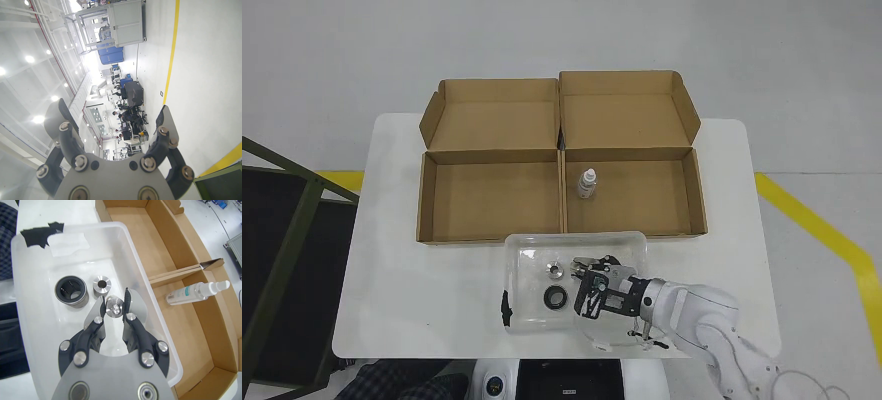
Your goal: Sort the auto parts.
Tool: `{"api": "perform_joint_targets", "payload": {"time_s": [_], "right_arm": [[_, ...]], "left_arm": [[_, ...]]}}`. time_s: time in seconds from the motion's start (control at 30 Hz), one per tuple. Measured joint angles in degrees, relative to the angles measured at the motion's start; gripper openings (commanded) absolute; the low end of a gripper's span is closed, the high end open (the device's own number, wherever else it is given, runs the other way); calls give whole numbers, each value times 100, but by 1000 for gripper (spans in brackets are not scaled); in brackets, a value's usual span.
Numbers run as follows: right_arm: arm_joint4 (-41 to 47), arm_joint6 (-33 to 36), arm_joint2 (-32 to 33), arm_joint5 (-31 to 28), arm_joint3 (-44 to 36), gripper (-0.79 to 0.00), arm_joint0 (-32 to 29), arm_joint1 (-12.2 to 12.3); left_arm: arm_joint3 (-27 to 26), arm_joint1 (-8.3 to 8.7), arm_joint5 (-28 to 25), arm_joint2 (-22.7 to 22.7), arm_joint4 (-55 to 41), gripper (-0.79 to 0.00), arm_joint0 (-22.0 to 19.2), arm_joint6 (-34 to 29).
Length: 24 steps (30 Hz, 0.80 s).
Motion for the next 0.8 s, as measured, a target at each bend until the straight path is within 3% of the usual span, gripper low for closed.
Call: {"api": "perform_joint_targets", "payload": {"time_s": [0.43,0.8], "right_arm": [[1034,-1068,486,332,-468,-785,-258,31],[2226,-1602,706,701,-429,-785,-44,-13]], "left_arm": [[0,0,0,0,0,0,0,0],[0,0,0,0,0,0,0,0]]}}
